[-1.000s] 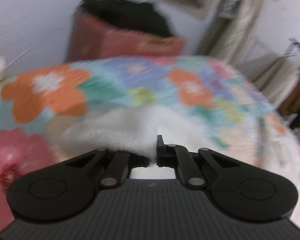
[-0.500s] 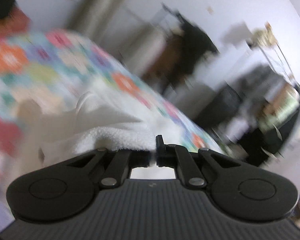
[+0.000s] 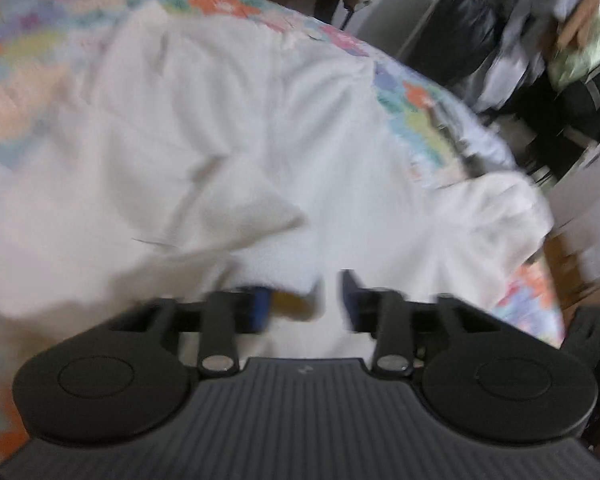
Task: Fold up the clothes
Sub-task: 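Grasp the ribbed sleeve cuff with the right gripper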
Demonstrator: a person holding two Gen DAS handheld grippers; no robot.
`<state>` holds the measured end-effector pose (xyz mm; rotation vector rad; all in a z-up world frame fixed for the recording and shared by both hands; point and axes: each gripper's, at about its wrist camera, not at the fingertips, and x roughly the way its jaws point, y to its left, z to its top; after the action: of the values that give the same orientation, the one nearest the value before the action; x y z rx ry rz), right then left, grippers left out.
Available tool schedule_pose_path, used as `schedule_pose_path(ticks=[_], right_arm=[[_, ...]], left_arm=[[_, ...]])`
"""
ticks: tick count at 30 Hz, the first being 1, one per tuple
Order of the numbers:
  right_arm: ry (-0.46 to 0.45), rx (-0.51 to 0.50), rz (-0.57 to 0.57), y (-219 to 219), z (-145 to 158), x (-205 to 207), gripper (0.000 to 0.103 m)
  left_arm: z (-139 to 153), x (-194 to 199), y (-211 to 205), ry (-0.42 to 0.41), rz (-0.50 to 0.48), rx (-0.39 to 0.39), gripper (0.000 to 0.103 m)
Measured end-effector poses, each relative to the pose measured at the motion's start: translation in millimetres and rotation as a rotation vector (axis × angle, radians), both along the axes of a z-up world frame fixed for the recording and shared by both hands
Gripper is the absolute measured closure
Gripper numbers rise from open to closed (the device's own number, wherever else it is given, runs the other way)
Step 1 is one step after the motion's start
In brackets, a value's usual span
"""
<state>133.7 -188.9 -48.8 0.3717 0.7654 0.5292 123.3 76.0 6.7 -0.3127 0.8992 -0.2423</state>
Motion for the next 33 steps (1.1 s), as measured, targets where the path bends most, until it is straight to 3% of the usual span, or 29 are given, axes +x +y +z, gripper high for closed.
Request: schedule_pose_path(ticks=[2, 5, 9, 12, 13, 15, 18, 20, 23, 27, 29, 30, 31, 33], right_arm=[[-0.037, -0.022, 0.02, 11, 3, 2, 0.03], [-0.055, -0.034, 0.06, 21, 5, 0, 0.03], [-0.055, 0.018, 0.111, 27, 14, -11, 0.03], [-0.097, -0.039, 0.138, 36, 20, -19, 0.03], [-0.116, -0.071, 0.139, 40, 22, -23, 0.03], [-0.151, -0.125, 0.151, 46, 26, -30, 0.03], [-0.194, -0.198, 0.191, 54, 27, -43, 0.03], [-0.218, -0.25, 0.221, 60, 26, -51, 0.03], [-0.247, -0.323, 0.26, 67, 24, -61, 0.03], [-0.234, -0.343, 0.253, 66, 21, -61, 0.03], [-0.228, -0.332, 0.229, 64, 19, -57, 0.029], [-0.226, -0.331, 0.217, 63, 17, -57, 0.029], [-0.226, -0.336, 0.204, 62, 15, -57, 0.029], [-0.234, -0.361, 0.175, 60, 14, -58, 0.029]], left_arm=[[18, -14, 14, -0.03, 0.021, 0.026, 0.059], [43, -32, 46, -0.064, 0.148, 0.091, 0.058], [50, -44, 81, 0.009, 0.262, 0.156, 0.058], [49, -49, 96, 0.084, 0.278, 0.121, 0.058], [49, -50, 95, 0.093, 0.276, 0.143, 0.058], [45, -42, 85, 0.085, 0.266, 0.209, 0.048], [28, -17, 68, 0.131, 0.264, 0.244, 0.046], [17, 0, 67, 0.188, 0.268, 0.167, 0.046], [10, 12, 74, 0.263, 0.297, -0.042, 0.046], [5, 17, 80, 0.262, 0.303, -0.329, 0.037], [2, 19, 75, 0.254, 0.254, -0.371, 0.036], [1, 20, 71, 0.246, 0.222, -0.349, 0.036], [3, 19, 67, 0.231, 0.2, -0.279, 0.036], [10, 11, 59, 0.205, 0.205, -0.037, 0.037]])
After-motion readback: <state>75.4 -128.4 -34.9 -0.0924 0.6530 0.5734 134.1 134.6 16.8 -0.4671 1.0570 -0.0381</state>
